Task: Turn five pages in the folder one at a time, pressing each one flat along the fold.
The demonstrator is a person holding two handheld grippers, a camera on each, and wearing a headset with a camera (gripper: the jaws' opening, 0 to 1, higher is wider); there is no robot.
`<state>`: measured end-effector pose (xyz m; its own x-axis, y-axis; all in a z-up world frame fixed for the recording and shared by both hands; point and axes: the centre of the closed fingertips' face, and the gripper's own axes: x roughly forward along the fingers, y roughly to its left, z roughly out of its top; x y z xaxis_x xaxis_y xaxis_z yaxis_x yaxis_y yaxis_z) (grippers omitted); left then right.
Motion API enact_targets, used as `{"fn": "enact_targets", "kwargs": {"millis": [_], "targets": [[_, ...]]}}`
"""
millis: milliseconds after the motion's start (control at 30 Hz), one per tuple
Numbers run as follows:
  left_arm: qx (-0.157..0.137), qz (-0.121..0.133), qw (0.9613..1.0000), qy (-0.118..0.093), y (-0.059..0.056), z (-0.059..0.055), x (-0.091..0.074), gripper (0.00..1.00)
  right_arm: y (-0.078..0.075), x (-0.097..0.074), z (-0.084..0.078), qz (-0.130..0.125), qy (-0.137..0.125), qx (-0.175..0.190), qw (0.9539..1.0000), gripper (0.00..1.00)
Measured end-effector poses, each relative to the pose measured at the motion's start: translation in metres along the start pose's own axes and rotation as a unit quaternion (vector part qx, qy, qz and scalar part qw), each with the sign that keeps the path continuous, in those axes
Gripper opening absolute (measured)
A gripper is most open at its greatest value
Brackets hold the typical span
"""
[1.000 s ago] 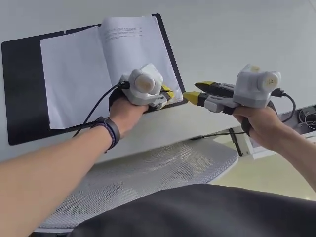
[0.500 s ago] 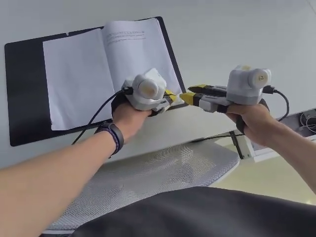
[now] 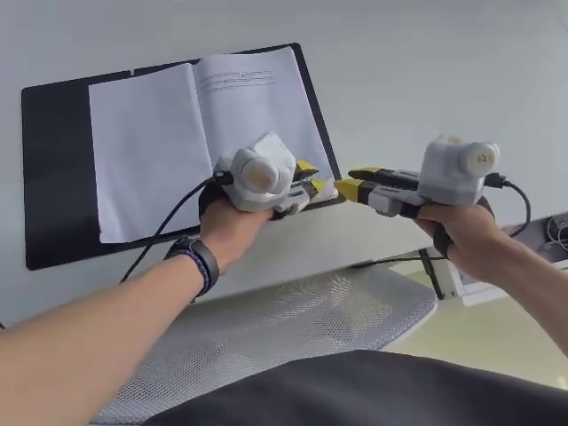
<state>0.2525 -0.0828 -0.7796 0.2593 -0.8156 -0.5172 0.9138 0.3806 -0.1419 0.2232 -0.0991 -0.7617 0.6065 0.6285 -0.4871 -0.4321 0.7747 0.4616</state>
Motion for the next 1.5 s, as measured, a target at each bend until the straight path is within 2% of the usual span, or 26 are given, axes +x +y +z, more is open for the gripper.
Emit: {"fn": "enact_targets", "kwargs": {"millis": [67,167,200,233,267,333,400,467,567,600,633,667,733,767,833,867,1000,1033,1133,1167,1200,1233,1267,1300,1400,1500], "targets": [[0.013,0.012,0.9996,0.023,0.005,-0.012,0.006,0.19,0.002,-0.002,0.003,-0.001,-0.006,-0.001,1.0000,0.25],[-0.006,0.014,0.9997,0.020,0.002,-0.013,0.010,0.27,0.008,-0.004,0.004,0.002,-0.002,-0.021,0.9998,0.35],[0.006,0.015,0.9991,0.038,-0.002,-0.021,0.011,0.26,0.009,-0.005,0.003,0.002,0.005,-0.035,0.9994,0.37],[0.042,0.023,0.9981,0.038,-0.001,-0.023,0.011,0.27,0.010,-0.007,0.002,-0.001,0.011,-0.054,0.9985,0.39],[0.055,0.021,0.9977,0.032,-0.004,-0.022,0.011,0.27,0.010,-0.008,0.003,-0.002,0.012,-0.059,0.9982,0.40],[-0.021,0.020,0.9994,0.020,-0.001,-0.020,0.013,0.28,0.012,-0.010,0.002,-0.005,0.013,-0.067,0.9976,0.44],[-0.048,0.031,0.9983,0.009,0.005,-0.013,0.007,0.24,0.013,-0.013,0.001,-0.006,0.013,-0.071,0.9974,0.47],[-0.038,0.032,0.9987,0.001,0.004,-0.006,0.005,0.25,0.012,-0.014,0.000,-0.009,0.015,-0.079,0.9967,0.47],[0.007,0.027,0.9986,0.045,-0.001,-0.027,0.010,0.26,0.012,-0.018,0.000,-0.013,0.011,-0.079,0.9968,0.47],[0.003,0.026,0.9993,0.026,-0.002,-0.018,0.009,0.26,0.011,-0.020,0.001,-0.016,0.008,-0.076,0.9970,0.47],[-0.030,0.023,0.9989,0.027,-0.004,-0.016,0.006,0.26,0.011,-0.021,0.001,-0.017,0.005,-0.073,0.9972,0.47],[-0.053,0.016,0.9984,0.013,-0.007,-0.009,0.003,0.23,0.011,-0.022,0.001,-0.017,0.004,-0.072,0.9973,0.47],[-0.054,0.026,0.9979,-0.025,-0.003,0.006,-0.003,0.23,0.009,-0.025,0.000,-0.022,0.002,-0.072,0.9972,0.46],[-0.067,0.009,0.9970,-0.039,-0.009,0.013,-0.005,0.25,0.009,-0.027,0.000,-0.023,-0.003,-0.067,0.9975,0.46],[-0.059,0.009,0.9980,-0.020,-0.010,0.006,-0.003,0.27,0.007,-0.028,0.000,-0.026,-0.009,-0.062,0.9977,0.45],[-0.038,0.012,0.9992,-0.011,-0.008,0.001,-0.003,0.27,0.007,-0.029,0.000,-0.027,-0.010,-0.059,0.9978,0.45],[-0.072,0.020,0.9970,-0.021,0.000,0.000,-0.005,0.27,0.004,-0.030,-0.001,-0.030,-0.016,-0.051,0.9981,0.43],[-0.055,0.033,0.9979,0.006,0.004,-0.009,-0.004,0.26,0.004,-0.030,-0.001,-0.031,-0.017,-0.050,0.9981,0.43],[-0.021,0.033,0.9982,0.045,0.003,-0.026,0.005,0.23,0.003,-0.030,-0.001,-0.031,-0.019,-0.046,0.9983,0.43],[0.029,0.038,0.9987,0.016,0.005,-0.016,0.010,0.20,0.003,-0.030,-0.002,-0.030,-0.019,-0.046,0.9983,0.42],[0.033,0.043,0.9983,0.022,0.004,-0.018,0.011,0.19,0.003,-0.030,-0.002,-0.030,-0.018,-0.046,0.9983,0.42],[0.061,0.045,0.9968,0.027,0.006,-0.021,0.012,0.17,0.003,-0.030,-0.002,-0.030,-0.017,-0.047,0.9983,0.42],[0.064,0.051,0.9963,0.026,0.009,-0.023,0.014,0.16,0.003,-0.030,-0.001,-0.029,-0.017,-0.048,0.9983,0.42],[0.043,0.050,0.9976,0.021,0.007,-0.024,0.015,0.16,0.003,-0.030,0.000,-0.028,-0.019,-0.047,0.9983,0.42],[0.049,0.054,0.9972,0.020,0.008,-0.024,0.015,0.17,0.003,-0.030,0.001,-0.028,-0.020,-0.045,0.9984,0.42],[0.028,0.033,0.9987,0.026,-0.001,-0.024,0.016,0.27,0.003,-0.028,0.001,-0.025,-0.020,-0.043,0.9985,0.41]]}}
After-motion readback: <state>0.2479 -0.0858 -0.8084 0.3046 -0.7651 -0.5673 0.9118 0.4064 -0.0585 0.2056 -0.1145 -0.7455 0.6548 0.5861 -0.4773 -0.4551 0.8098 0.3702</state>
